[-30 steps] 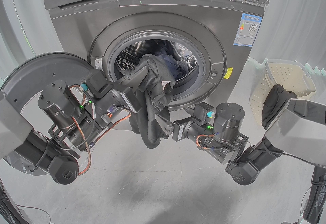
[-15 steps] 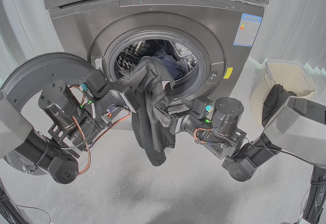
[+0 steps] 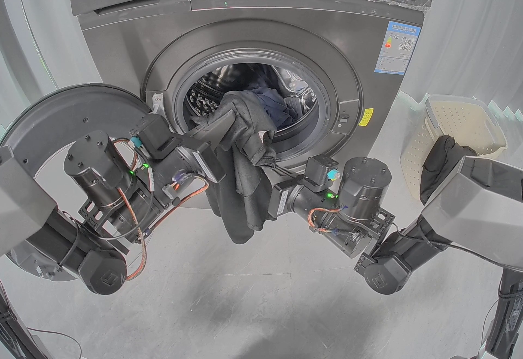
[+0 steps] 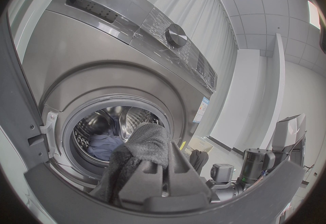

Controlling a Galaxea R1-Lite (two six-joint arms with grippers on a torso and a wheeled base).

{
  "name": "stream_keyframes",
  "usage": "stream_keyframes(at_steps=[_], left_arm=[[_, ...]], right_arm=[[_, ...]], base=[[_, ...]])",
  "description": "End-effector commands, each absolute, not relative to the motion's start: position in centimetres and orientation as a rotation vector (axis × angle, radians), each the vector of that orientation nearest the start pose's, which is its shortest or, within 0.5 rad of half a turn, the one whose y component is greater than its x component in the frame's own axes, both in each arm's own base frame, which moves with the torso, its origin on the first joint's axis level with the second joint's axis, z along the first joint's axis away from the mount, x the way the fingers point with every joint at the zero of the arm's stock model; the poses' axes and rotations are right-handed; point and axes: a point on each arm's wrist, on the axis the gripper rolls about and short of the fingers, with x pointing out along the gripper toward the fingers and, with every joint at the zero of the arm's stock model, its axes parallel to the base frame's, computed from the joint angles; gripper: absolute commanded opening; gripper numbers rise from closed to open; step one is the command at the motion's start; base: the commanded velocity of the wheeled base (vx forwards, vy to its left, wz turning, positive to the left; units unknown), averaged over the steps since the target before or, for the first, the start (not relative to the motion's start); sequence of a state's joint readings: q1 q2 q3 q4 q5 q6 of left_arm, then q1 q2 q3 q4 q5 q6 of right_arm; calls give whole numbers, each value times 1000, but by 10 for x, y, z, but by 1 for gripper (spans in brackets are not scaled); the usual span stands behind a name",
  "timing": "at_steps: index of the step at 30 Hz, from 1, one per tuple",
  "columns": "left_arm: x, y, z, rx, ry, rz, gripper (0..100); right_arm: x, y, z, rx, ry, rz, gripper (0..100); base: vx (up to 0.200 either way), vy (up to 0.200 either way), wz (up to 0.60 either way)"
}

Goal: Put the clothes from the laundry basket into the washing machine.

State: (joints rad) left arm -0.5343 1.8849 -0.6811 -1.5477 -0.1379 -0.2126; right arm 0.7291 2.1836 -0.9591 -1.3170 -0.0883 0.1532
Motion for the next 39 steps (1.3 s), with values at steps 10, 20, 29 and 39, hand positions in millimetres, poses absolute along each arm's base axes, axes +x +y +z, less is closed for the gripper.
stream_keyframes(at_steps=[10,20,29,39], left_arm=[[287,-159,182,-270,-277,-656,0],[281,-160,191,-277,-301,-672,0],[278,-160,195,-296,-308,-685,0],[276,-159,195,-296,-307,-687,0]], right_arm=[[274,244,134,179,-21,648,0],[282,244,113,150,36,630,100],[313,243,99,121,26,597,100],[331,259,107,142,-50,604,100]], base=[[0,0,0],[0,0,0],[0,0,0],[0,0,0]])
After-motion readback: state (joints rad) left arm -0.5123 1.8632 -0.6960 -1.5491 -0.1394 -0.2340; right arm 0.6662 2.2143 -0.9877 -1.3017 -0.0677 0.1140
